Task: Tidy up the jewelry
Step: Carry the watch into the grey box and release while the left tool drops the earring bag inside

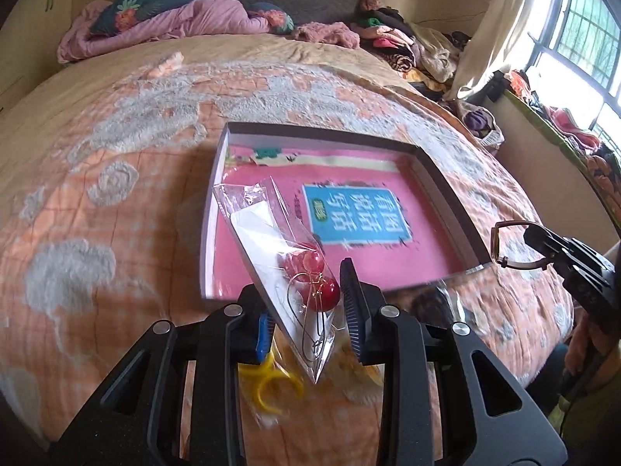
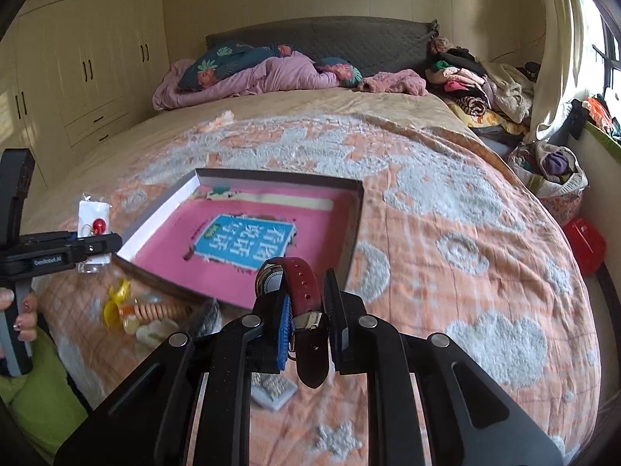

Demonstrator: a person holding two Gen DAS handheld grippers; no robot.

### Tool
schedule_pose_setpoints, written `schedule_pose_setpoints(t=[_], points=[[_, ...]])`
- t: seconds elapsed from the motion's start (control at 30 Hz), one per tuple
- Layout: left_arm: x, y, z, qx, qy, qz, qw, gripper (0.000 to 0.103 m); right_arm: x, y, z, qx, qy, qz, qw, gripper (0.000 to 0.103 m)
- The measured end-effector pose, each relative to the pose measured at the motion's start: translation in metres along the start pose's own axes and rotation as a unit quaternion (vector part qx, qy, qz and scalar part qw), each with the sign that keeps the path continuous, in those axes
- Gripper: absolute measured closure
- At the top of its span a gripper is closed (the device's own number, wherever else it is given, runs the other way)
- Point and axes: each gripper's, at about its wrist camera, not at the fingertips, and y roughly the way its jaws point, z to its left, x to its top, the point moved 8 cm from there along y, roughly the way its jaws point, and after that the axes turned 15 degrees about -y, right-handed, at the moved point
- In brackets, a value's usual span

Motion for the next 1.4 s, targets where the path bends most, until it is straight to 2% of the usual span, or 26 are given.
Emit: schedule_pose_setpoints(t=[0.33, 0.73, 1.0, 1.07, 1.13, 1.23, 1.3, 1.33, 1.37, 1.4], points=[[0.022, 0.039, 0.000, 0.002, 0.004, 0.014, 0.9999, 0.081, 0.026, 0.041, -0.005, -0.016, 0.008, 0.011, 1.000, 0.088], [0.027, 0.082, 0.009, 0.014, -0.001, 0.044, 0.9989, 0.081, 0.030, 0.097, -0.016, -0.034, 0.029, 0.045, 0.998, 0.088], [0.024, 0.089, 0.016, 0.019, -0.004, 0.053, 0.9984, 0.080, 0.027, 0.111, -0.016, -0.040, 0.037, 0.060, 0.997, 0.087], [0.024, 0.090, 0.017, 0.020, -0.004, 0.054, 0.9983, 0.080, 0.027, 0.108, -0.016, -0.037, 0.039, 0.057, 0.997, 0.078], [0.024, 0.090, 0.017, 0.021, -0.002, 0.054, 0.9983, 0.080, 0.029, 0.102, -0.016, -0.036, 0.044, 0.047, 0.997, 0.050], [0.023, 0.088, 0.017, 0.020, -0.002, 0.053, 0.9984, 0.079, 0.033, 0.086, -0.016, -0.039, 0.045, 0.028, 0.998, 0.047], [0.023, 0.083, 0.016, 0.018, -0.004, 0.049, 0.9986, 0.072, 0.034, 0.077, -0.016, -0.035, 0.047, 0.022, 0.998, 0.042], [0.024, 0.081, 0.016, 0.020, -0.004, 0.047, 0.9987, 0.061, 0.034, 0.071, -0.016, -0.034, 0.051, 0.017, 0.998, 0.038], [0.025, 0.077, 0.015, 0.019, -0.004, 0.043, 0.9989, 0.056, 0.034, 0.064, -0.016, -0.032, 0.054, 0.011, 0.998, 0.037], [0.025, 0.073, 0.015, 0.016, -0.005, 0.039, 0.9991, 0.055, 0.033, 0.056, -0.016, -0.029, 0.059, 0.005, 0.998, 0.034]])
